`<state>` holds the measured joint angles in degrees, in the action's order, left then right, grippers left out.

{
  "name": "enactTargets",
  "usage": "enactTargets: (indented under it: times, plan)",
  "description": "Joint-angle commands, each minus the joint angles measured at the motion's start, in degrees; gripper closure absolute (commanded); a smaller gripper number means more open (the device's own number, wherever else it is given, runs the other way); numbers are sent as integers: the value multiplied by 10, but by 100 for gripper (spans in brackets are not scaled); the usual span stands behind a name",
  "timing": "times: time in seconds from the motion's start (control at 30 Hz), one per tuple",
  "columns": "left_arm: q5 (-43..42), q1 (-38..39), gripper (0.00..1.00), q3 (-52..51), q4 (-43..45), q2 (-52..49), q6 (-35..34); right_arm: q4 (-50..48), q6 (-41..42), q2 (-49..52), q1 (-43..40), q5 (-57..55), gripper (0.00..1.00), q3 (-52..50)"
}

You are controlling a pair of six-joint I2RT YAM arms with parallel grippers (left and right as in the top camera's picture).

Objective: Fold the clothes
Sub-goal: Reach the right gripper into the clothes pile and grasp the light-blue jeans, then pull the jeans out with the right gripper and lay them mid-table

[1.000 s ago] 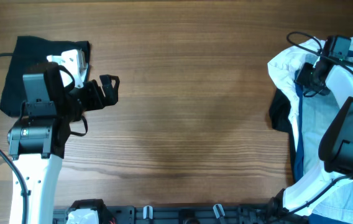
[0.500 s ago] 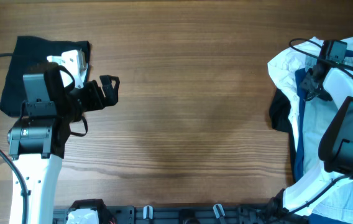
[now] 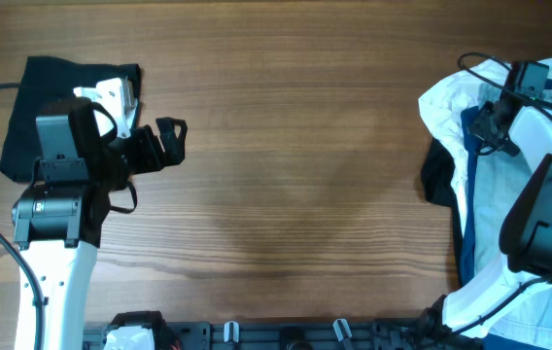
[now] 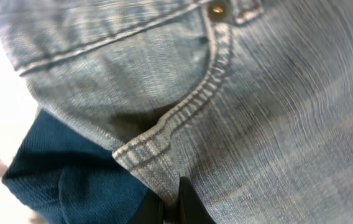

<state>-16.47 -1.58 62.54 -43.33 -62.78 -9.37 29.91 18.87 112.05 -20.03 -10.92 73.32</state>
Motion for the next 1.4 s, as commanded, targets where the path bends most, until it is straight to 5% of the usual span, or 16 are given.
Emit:
enactTargets:
  times: [0.0, 0.33, 0.63, 0.67, 0.73, 0.8, 0.83, 1.07, 1.37]
  plan:
    - [-11, 2, 0, 12, 2, 2, -3, 7, 38, -39, -9, 20, 96, 12]
    - [-9, 2, 0, 12, 10, 2, -3, 4, -67, -278, 52, 267, 96, 74]
    - [17, 2, 0, 12, 31, 17, -3, 13, -82, -334, 468, 270, 96, 69]
    - [25, 2, 0, 12, 33, 20, -2, 14, -82, -320, 514, 259, 83, 69]
    - [45, 2, 0, 12, 39, 32, -1, 16, -81, -289, 597, 183, 36, 69]
    - [56, 2, 0, 12, 43, 41, -1, 17, -77, -278, 626, 121, 23, 69]
    - [57, 2, 0, 12, 48, 49, -1, 21, -63, -275, 631, 78, 16, 69]
    - [45, 9, 0, 12, 54, 42, -1, 59, -8, -316, 551, 47, 17, 70]
    - [41, 70, 9, 12, 50, -146, -1, 225, 38, -356, 381, 115, 23, 69]
